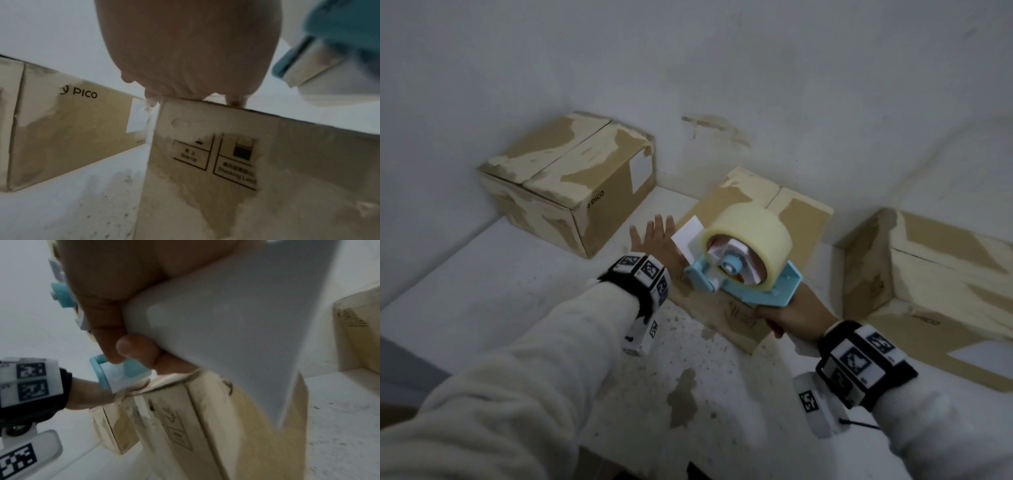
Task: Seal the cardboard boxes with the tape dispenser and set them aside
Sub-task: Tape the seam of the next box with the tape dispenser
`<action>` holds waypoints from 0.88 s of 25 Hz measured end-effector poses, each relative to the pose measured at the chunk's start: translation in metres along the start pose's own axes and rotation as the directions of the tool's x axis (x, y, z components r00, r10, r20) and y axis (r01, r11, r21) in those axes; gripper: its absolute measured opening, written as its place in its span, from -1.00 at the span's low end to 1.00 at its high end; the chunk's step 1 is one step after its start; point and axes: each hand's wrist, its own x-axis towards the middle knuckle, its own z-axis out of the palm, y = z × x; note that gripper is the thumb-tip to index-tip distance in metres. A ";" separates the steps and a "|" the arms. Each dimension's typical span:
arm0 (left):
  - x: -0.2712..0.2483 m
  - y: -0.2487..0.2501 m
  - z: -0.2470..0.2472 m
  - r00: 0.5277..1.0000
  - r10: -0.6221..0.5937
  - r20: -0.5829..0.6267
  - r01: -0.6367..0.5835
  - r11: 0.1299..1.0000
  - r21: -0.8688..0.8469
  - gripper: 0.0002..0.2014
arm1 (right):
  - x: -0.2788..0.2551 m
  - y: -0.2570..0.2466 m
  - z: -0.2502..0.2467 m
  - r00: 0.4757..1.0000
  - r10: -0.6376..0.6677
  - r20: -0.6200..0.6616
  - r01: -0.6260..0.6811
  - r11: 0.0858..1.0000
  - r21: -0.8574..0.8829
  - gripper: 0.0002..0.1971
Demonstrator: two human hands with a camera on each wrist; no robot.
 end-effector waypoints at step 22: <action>-0.052 0.107 0.030 0.979 0.204 0.019 -0.205 0.975 0.080 -0.09 | -0.094 0.058 -0.059 0.989 0.131 -0.071 -0.130 0.991 0.018 -0.68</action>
